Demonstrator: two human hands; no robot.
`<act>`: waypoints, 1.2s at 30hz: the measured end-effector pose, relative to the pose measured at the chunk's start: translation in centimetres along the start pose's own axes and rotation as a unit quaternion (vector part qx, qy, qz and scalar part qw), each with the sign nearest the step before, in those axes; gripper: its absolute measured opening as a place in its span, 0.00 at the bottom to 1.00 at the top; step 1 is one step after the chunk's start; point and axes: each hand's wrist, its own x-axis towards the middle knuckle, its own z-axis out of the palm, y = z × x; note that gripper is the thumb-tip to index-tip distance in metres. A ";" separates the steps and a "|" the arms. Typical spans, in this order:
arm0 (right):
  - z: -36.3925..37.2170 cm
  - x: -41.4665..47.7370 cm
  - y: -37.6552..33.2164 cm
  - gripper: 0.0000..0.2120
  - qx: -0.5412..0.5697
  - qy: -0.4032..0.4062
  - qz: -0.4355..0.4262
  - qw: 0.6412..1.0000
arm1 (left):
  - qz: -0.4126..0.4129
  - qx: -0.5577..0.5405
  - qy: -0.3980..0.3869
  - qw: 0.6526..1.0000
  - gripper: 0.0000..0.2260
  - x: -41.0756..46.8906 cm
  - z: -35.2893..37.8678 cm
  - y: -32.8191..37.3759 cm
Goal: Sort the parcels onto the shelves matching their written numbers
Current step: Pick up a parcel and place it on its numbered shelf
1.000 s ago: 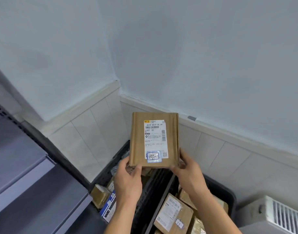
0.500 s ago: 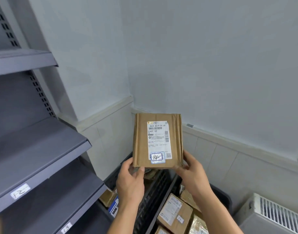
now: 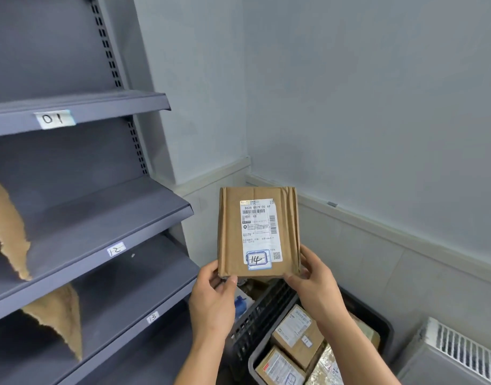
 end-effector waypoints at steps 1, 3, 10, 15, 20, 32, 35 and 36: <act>0.0 -0.2 -0.2 0.30 -0.003 -0.009 -0.005 1.000 | -0.001 -0.005 0.013 1.000 0.14 -0.5 -0.3 0.1; 0.0 -0.7 -0.4 0.30 -0.010 -0.031 -0.012 0.999 | -0.005 -0.013 0.042 0.999 0.14 -1.5 -0.7 0.1; -1.2 -2.9 0.1 0.30 -0.029 -0.124 -0.047 0.991 | -0.023 -0.010 0.141 0.990 0.14 -7.4 -1.1 -0.4; -0.3 -4.5 1.1 0.28 -0.037 -0.191 -0.075 0.978 | -0.040 -0.013 0.195 0.980 0.14 -11.2 -2.6 -0.8; 1.8 -7.4 0.2 0.26 -0.023 -0.254 -0.093 0.962 | -0.049 -0.014 0.254 0.966 0.13 -14.8 -5.8 -1.3; 11.4 -16.4 -2.2 0.24 -0.020 -0.375 -0.150 0.914 | -0.062 -0.051 0.369 0.926 0.13 -22.3 -17.5 -3.7; 14.5 -19.7 -3.0 0.26 -0.014 -0.407 -0.154 0.900 | -0.066 -0.054 0.396 0.914 0.14 -24.5 -21.3 -4.4; 15.5 -20.9 -3.4 0.26 -0.012 -0.415 -0.156 0.896 | -0.068 -0.053 0.404 0.911 0.15 -25.3 -22.6 -4.7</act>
